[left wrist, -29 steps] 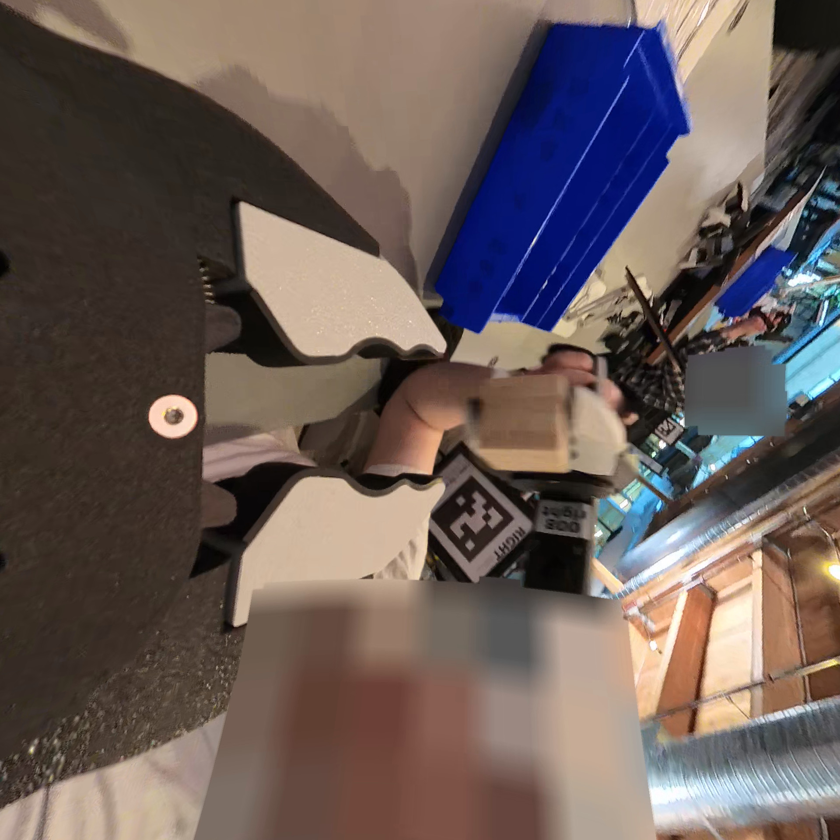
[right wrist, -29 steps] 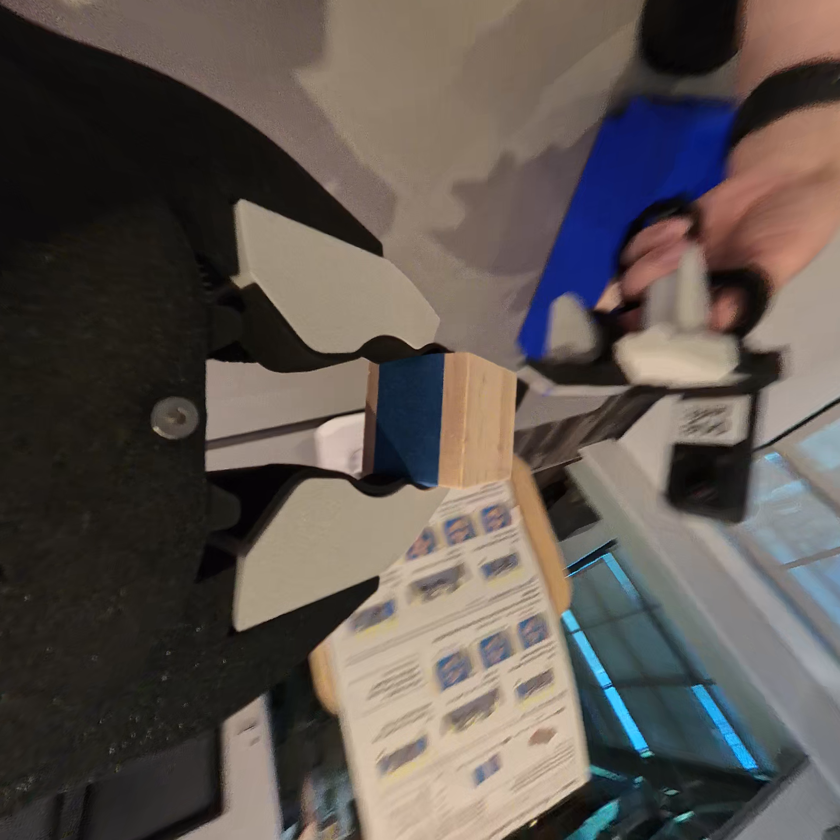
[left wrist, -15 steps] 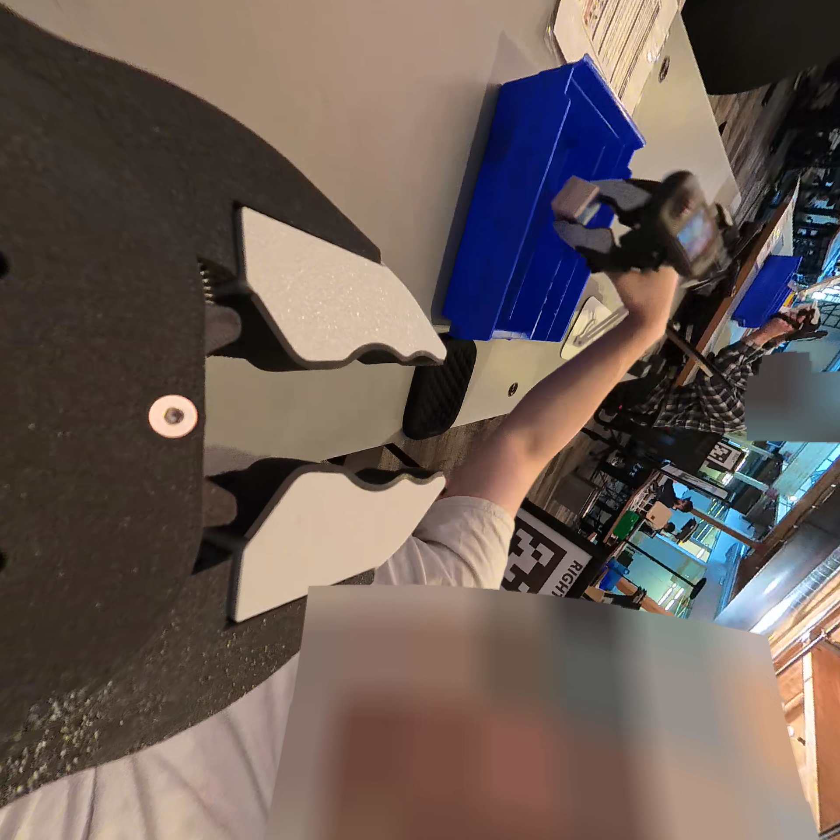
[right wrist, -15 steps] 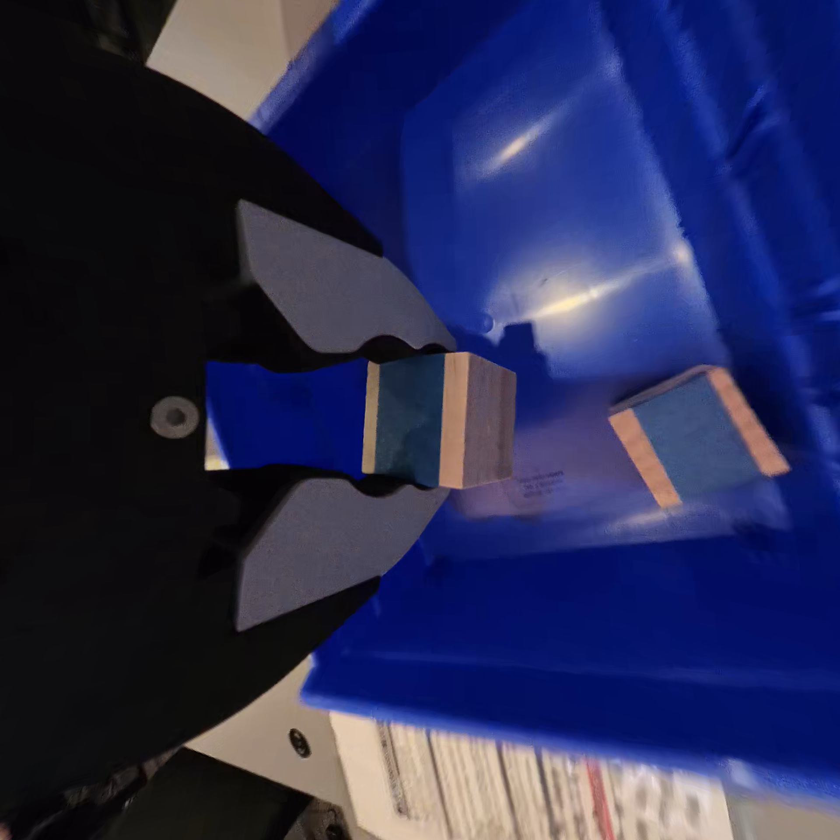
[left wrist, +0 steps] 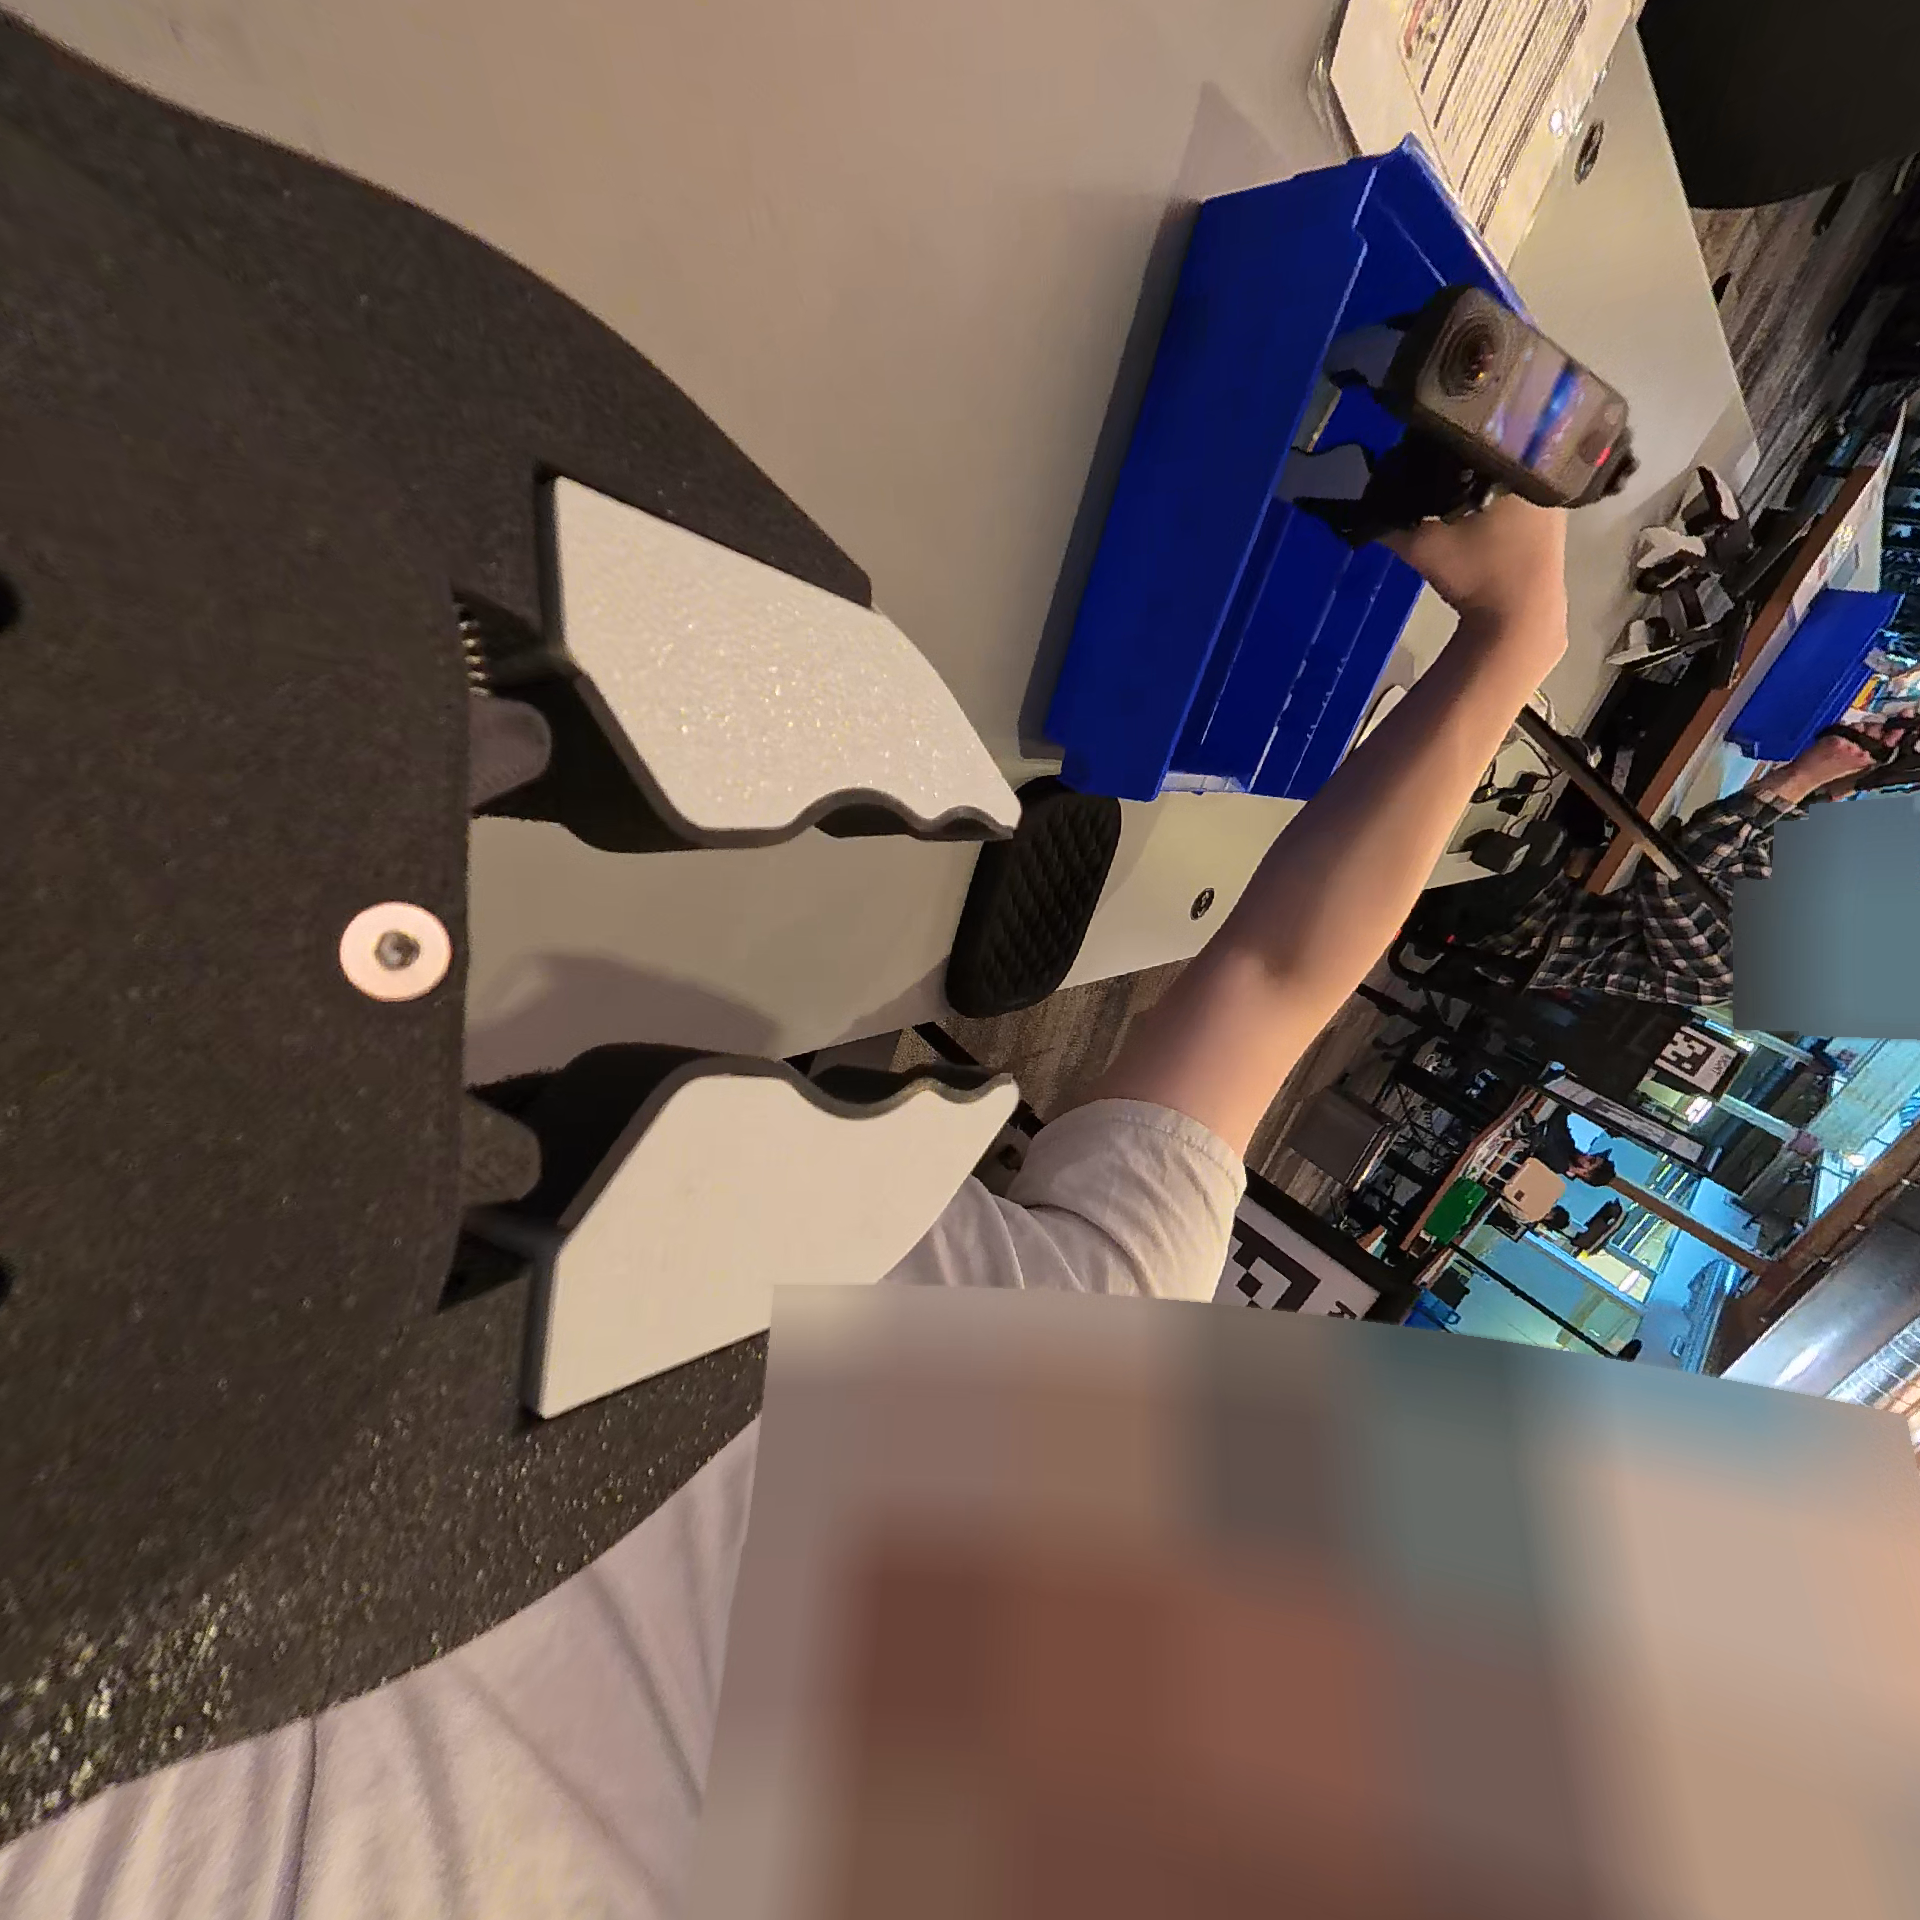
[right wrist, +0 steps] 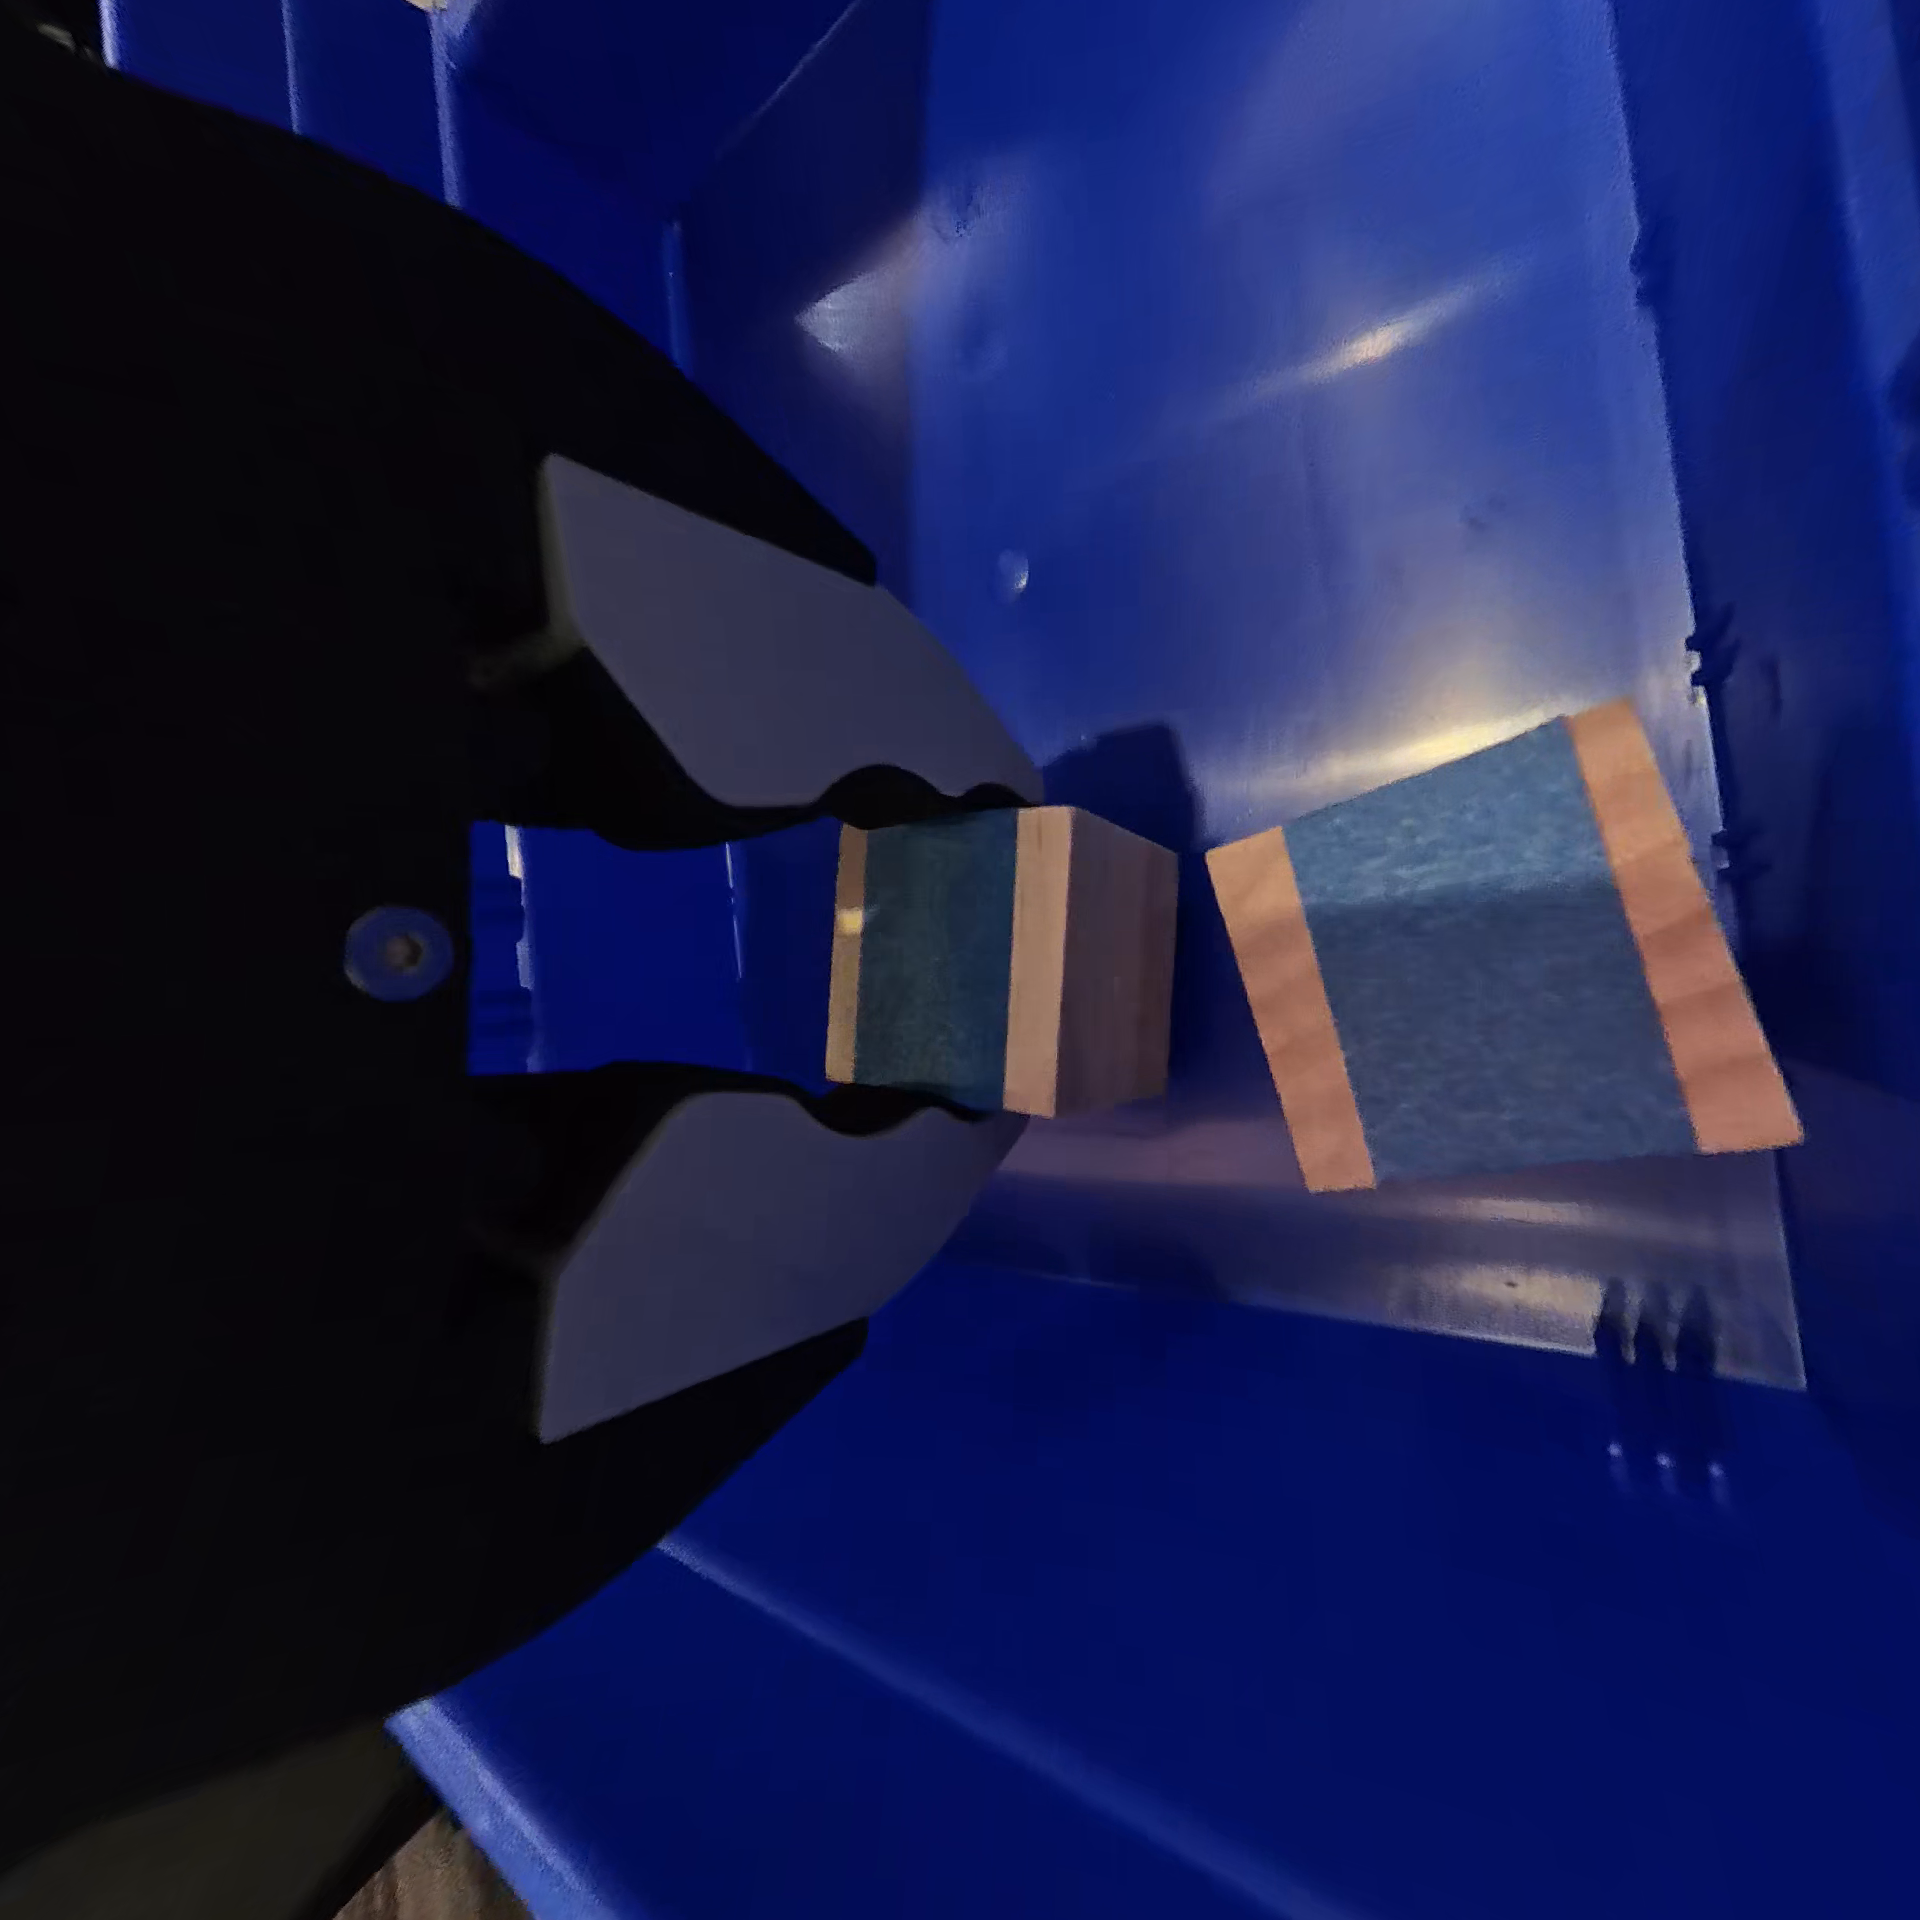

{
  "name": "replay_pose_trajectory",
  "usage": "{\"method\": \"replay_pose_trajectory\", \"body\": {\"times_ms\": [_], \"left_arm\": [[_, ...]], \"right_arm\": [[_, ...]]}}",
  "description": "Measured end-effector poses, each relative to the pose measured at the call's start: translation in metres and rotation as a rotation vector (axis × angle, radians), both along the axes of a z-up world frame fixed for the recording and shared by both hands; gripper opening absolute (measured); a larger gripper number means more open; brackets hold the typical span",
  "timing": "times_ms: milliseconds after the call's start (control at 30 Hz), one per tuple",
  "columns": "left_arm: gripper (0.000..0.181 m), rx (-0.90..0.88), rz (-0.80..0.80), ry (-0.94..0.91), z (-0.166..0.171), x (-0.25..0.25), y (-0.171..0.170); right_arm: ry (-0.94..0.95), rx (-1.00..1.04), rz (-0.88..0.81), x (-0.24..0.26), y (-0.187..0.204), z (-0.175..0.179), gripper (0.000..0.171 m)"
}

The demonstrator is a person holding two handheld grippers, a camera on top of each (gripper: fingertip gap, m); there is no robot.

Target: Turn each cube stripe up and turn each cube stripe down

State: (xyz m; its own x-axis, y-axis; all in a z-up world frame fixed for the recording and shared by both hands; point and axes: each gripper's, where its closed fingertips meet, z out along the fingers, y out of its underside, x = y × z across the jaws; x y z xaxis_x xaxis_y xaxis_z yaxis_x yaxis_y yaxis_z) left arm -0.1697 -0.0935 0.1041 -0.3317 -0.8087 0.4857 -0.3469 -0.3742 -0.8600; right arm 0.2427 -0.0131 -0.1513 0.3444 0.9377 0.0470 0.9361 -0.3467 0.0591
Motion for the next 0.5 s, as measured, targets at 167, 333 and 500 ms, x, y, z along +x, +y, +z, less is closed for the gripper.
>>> {"method": "replay_pose_trajectory", "body": {"times_ms": [167, 333, 500], "left_arm": [[0.033, -0.008, -0.009, -0.009, 0.005, -0.005, 0.001], [0.036, 0.060, 0.055, -0.022, 0.017, -0.026, 0.009], [0.044, 0.380, 0.417, 0.019, 0.037, -0.086, 0.056]], "right_arm": [[-0.033, 0.083, 0.023, 0.003, 0.007, 0.000, 0.055], [-0.014, 0.252, -0.002, -0.003, 0.009, 0.041, 0.064], [0.188, 0.623, -0.059, -0.043, 0.010, 0.131, 0.061]]}}
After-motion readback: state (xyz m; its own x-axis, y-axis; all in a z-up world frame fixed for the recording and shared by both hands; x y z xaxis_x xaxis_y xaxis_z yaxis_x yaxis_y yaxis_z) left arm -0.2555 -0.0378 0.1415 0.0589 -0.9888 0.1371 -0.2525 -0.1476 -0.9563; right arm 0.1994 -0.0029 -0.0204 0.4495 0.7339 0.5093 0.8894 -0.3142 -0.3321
